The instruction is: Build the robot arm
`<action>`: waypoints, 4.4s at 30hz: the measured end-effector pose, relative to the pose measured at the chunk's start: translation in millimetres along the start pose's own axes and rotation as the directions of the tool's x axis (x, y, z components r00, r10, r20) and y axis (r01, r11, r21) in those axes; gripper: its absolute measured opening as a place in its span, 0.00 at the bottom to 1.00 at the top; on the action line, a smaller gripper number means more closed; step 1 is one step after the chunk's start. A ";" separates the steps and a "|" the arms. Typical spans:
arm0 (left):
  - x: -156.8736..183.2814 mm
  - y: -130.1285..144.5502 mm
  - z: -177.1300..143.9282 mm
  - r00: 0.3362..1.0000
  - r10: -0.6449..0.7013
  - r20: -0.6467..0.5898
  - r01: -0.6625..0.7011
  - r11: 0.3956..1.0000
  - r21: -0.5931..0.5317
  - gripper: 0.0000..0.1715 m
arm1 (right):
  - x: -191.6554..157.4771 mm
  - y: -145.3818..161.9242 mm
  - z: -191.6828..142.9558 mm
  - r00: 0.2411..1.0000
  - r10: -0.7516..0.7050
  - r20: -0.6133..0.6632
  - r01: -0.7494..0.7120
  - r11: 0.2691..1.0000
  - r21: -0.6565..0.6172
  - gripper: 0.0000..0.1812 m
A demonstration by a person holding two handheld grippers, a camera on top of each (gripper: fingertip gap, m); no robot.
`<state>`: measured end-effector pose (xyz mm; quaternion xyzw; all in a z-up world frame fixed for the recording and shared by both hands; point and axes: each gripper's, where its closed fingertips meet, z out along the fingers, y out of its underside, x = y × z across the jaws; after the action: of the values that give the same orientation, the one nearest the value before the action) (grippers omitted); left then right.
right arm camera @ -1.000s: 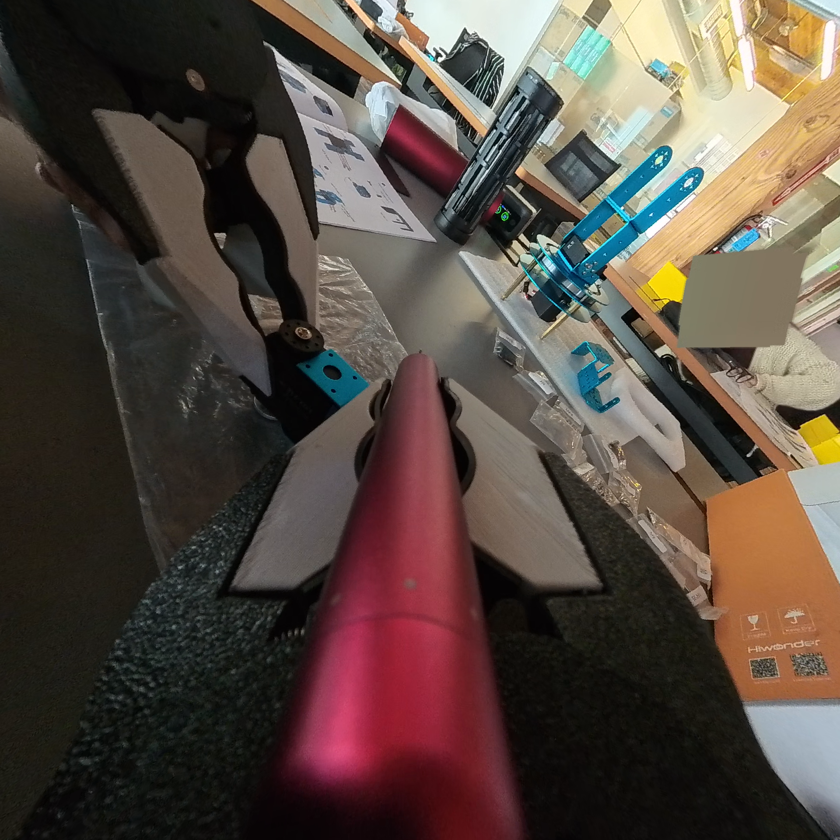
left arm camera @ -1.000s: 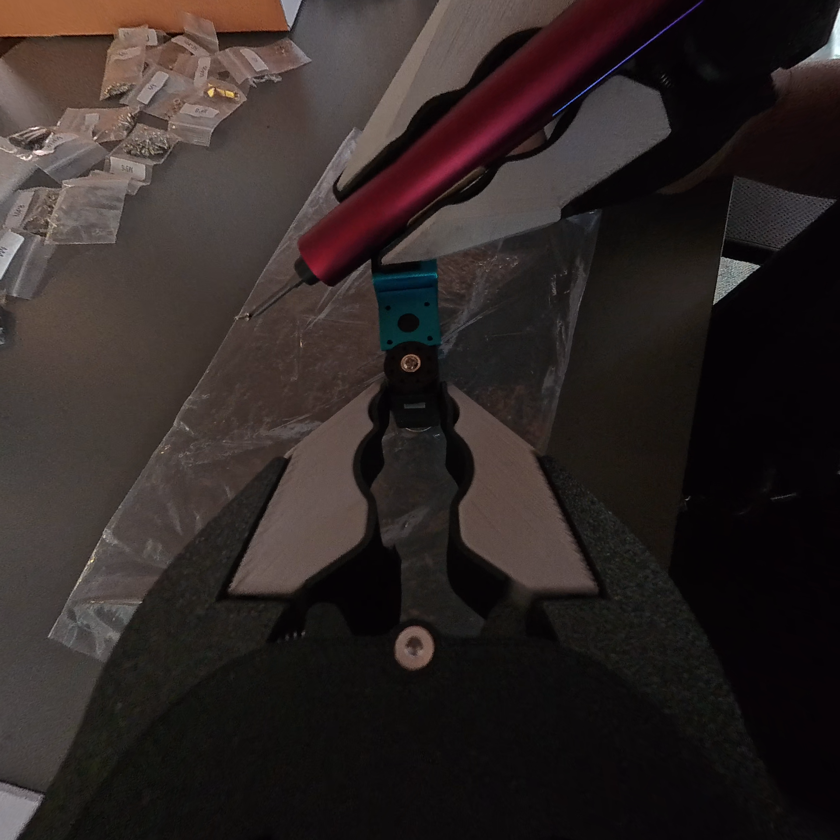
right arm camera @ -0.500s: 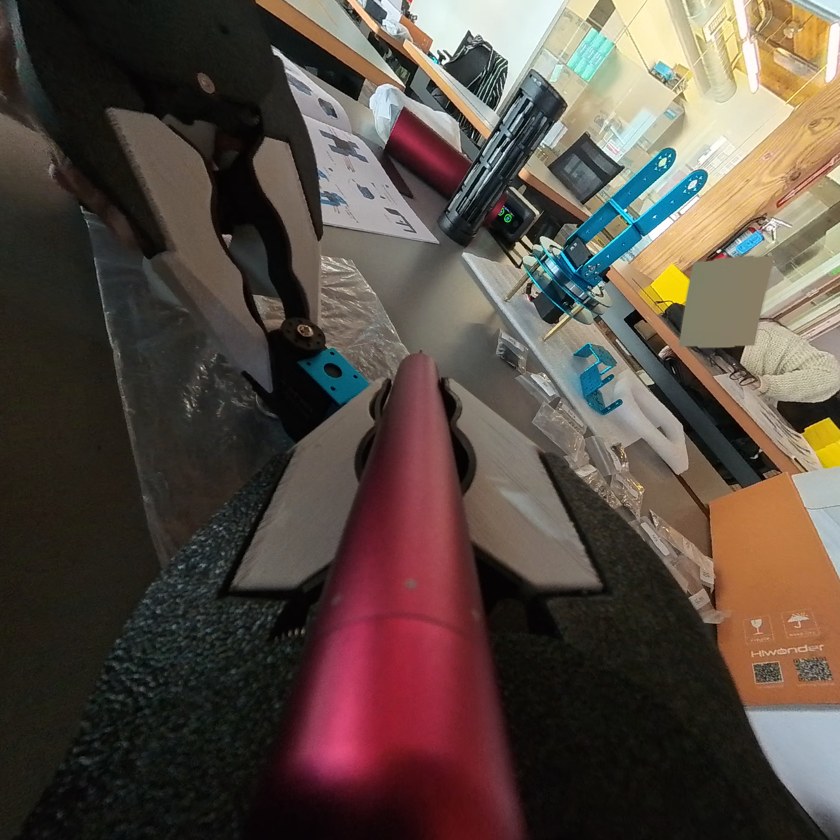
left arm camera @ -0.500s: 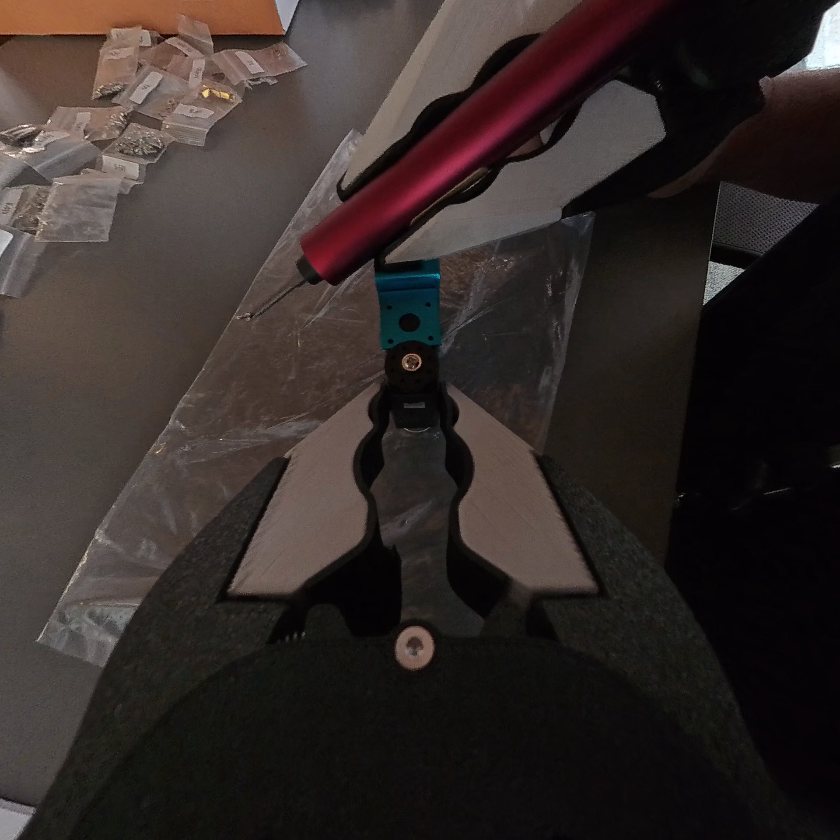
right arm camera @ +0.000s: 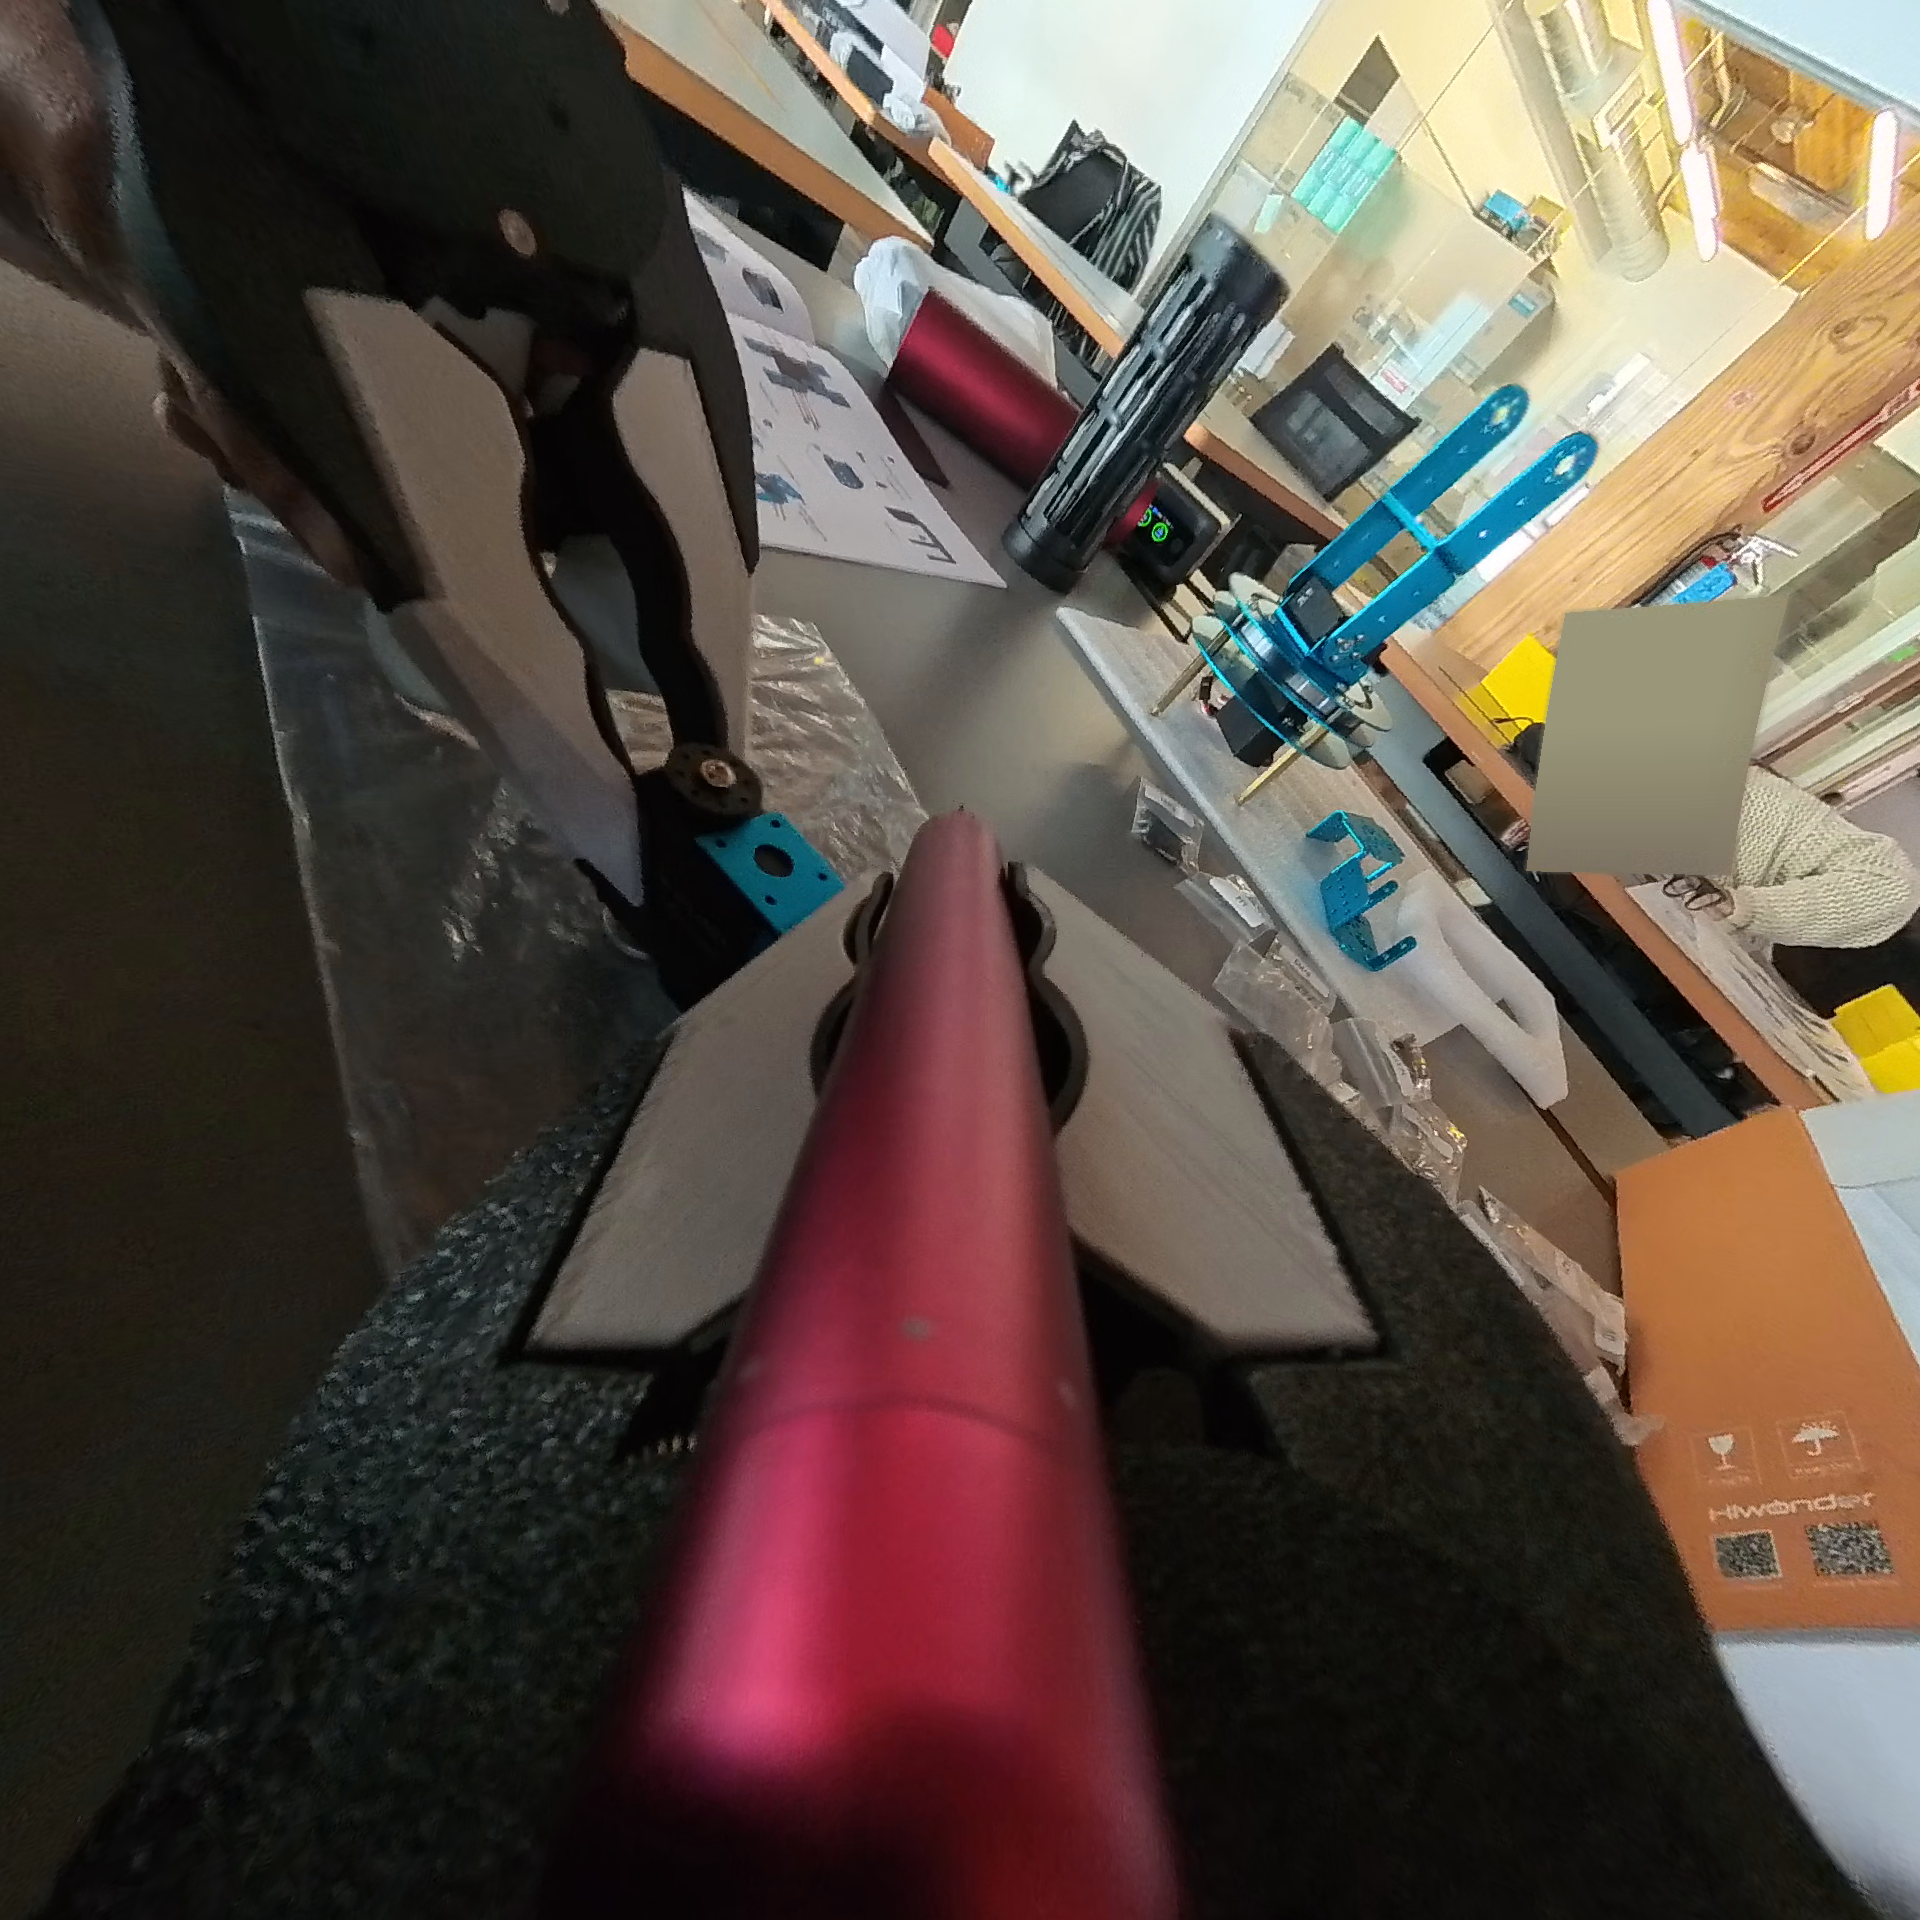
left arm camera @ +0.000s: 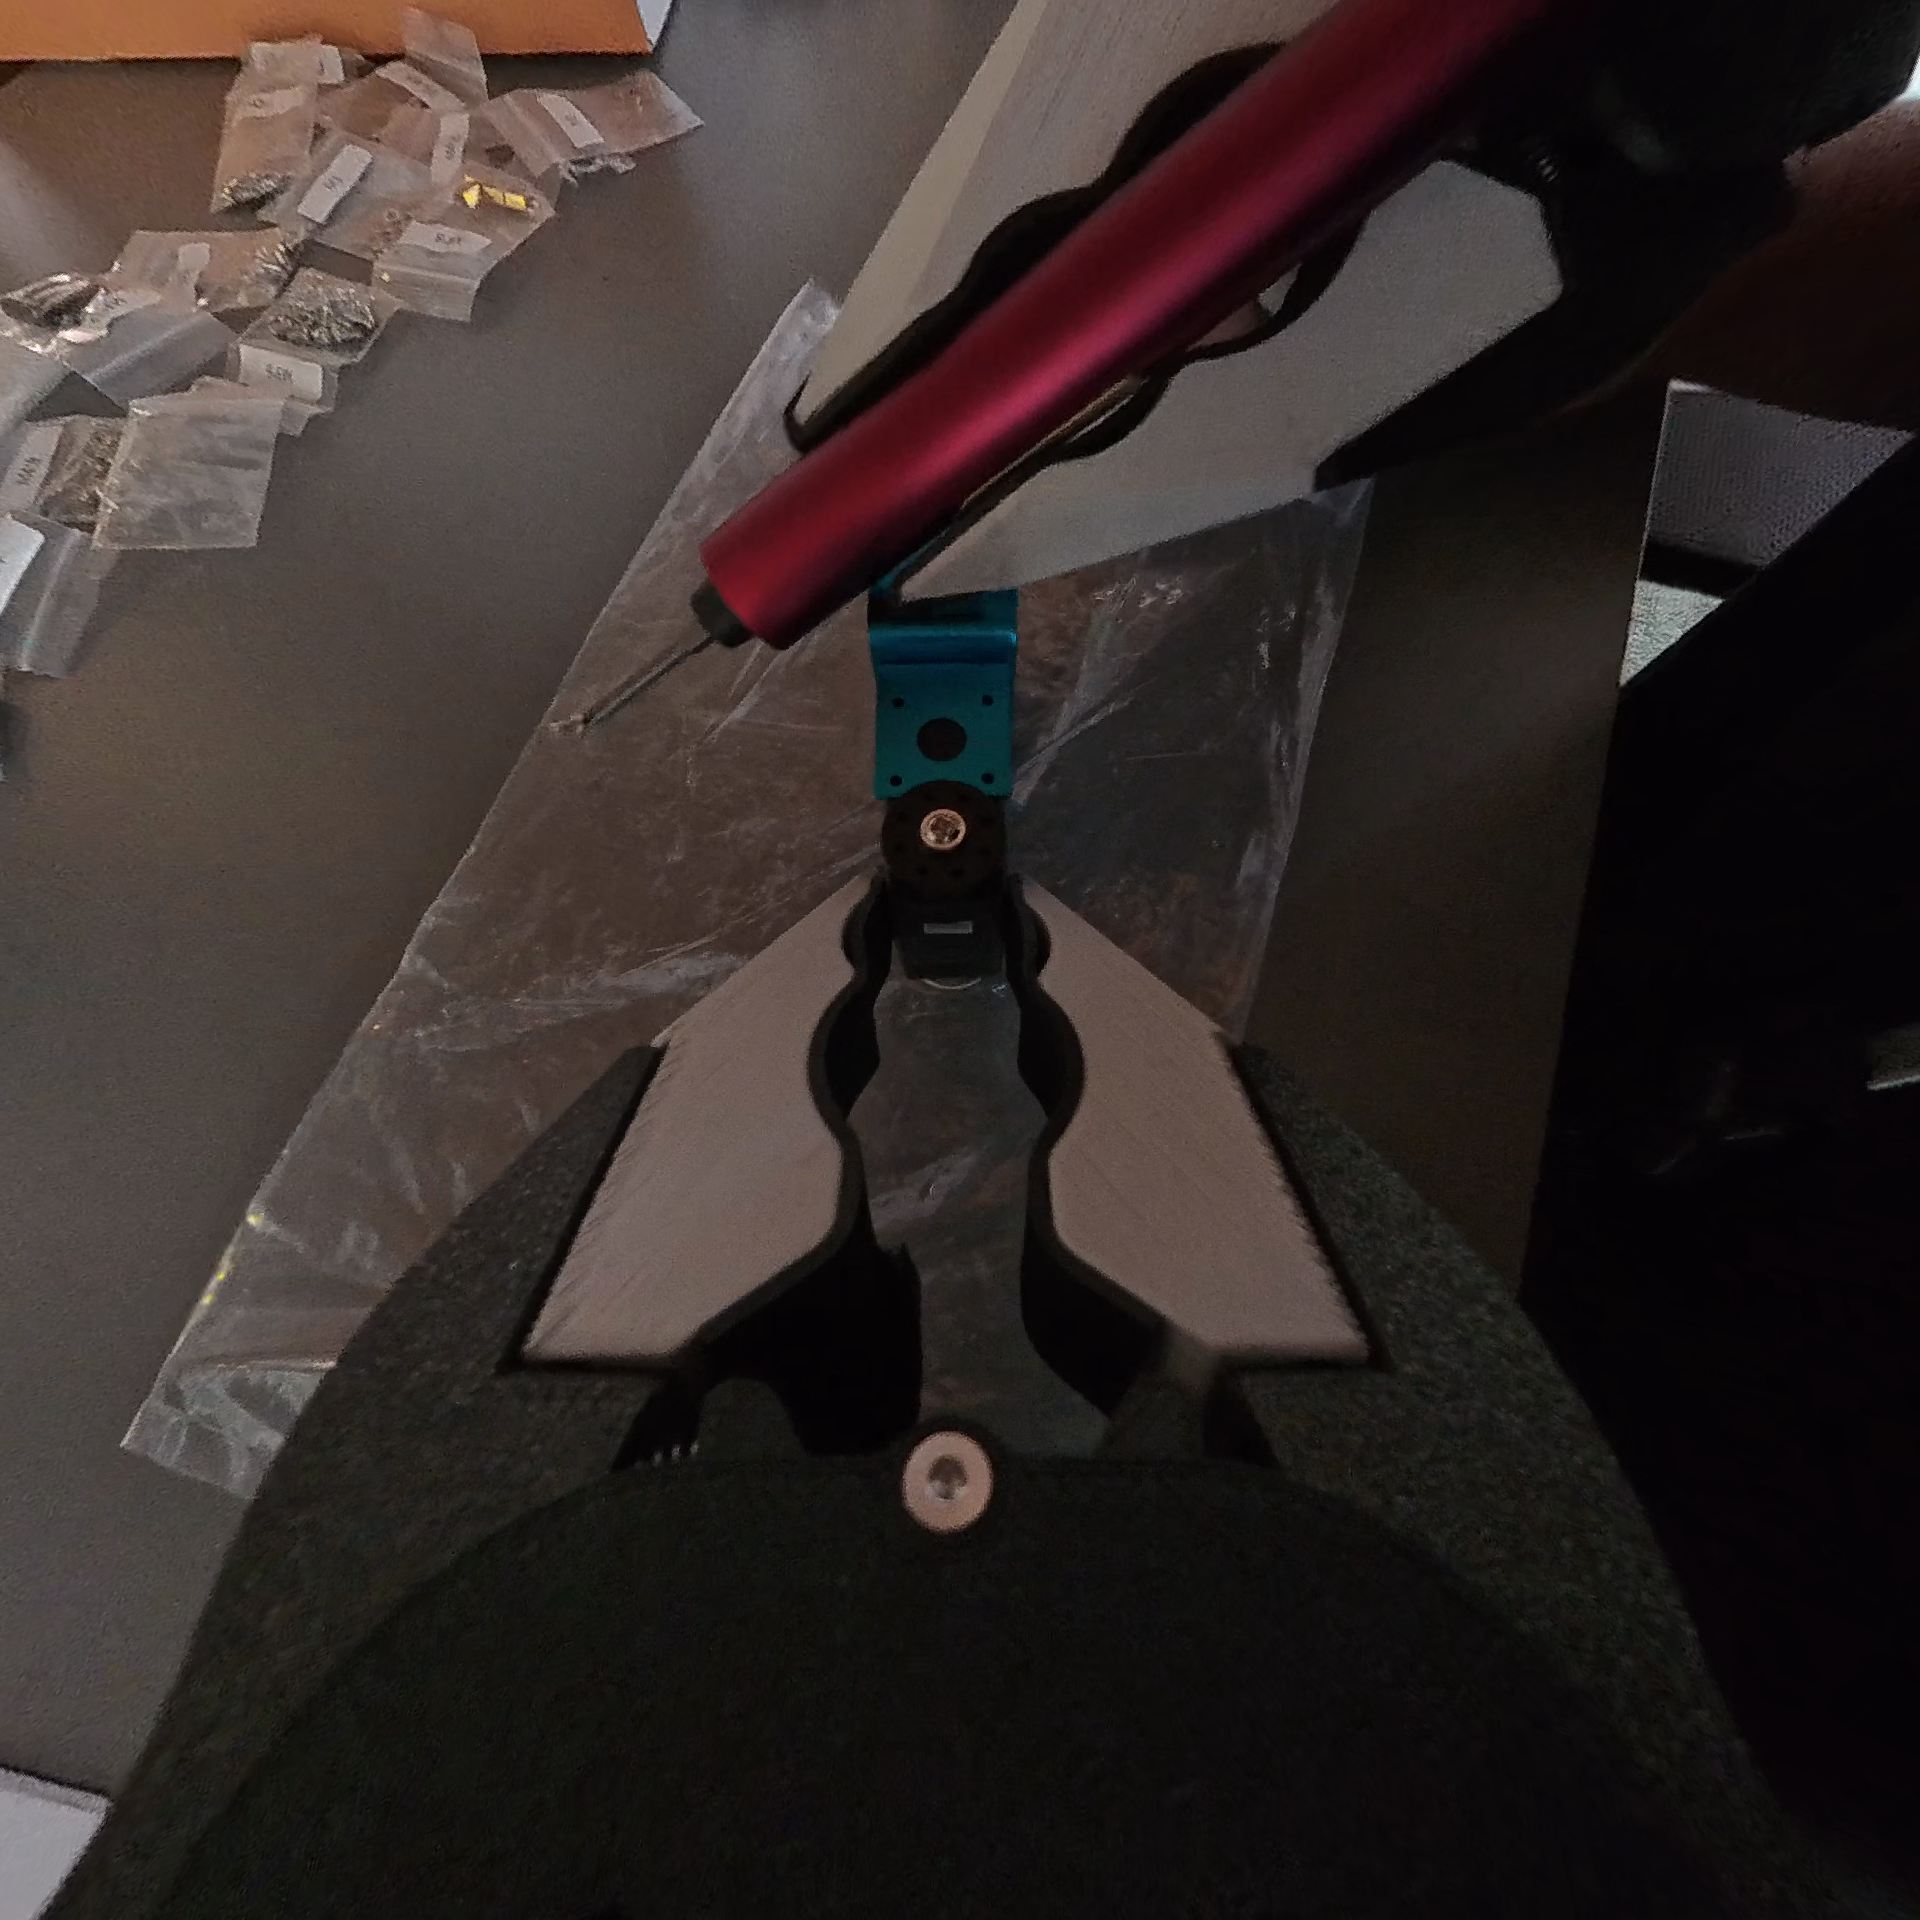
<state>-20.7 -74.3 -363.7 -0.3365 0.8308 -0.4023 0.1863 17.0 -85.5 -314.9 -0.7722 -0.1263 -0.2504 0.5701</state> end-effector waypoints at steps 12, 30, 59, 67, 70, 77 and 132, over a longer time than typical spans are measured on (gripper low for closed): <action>-1.2 -14.1 -13.6 0.999 0.042 0.002 -0.042 0.999 0.033 0.12 | 17.5 -43.8 -57.8 0.887 0.315 0.339 -0.303 0.949 -0.089 0.13; 3.8 -40.6 -30.0 0.990 0.137 -0.041 -0.132 0.986 0.103 0.12 | 32.7 -48.3 -62.0 0.707 0.496 0.505 -0.412 0.868 -0.276 0.12; -1.8 -69.2 -21.0 0.855 0.279 -0.437 -0.466 0.783 -0.412 0.12 | 35.8 17.1 -80.1 0.740 0.421 0.525 -0.448 0.890 -0.082 0.11; -0.5 -55.4 -15.5 0.877 0.273 -0.396 -0.454 0.741 -0.495 0.13 | 33.3 7.5 -95.2 0.749 0.382 0.541 -0.436 0.899 -0.030 0.13; -2.9 -50.1 -15.3 0.889 0.271 -0.370 -0.438 0.737 -0.514 0.16 | 30.3 2.3 -97.1 0.755 0.364 0.545 -0.431 0.903 -0.007 0.13; 1.5 -64.8 -18.5 0.912 0.259 -0.318 -0.384 0.811 -0.441 0.23 | 33.7 -4.2 -99.1 0.744 0.382 0.548 -0.471 0.882 0.025 0.13; -42.1 -47.3 -23.6 0.990 0.091 -0.108 -0.081 0.992 0.096 0.15 | 18.1 20.2 -64.2 0.702 0.431 0.567 -0.313 0.902 -0.298 0.13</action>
<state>14.6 -52.8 -310.2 -0.2684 0.8345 -0.4496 0.1717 26.3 -154.1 -307.3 -0.8681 -0.1243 0.1277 0.4634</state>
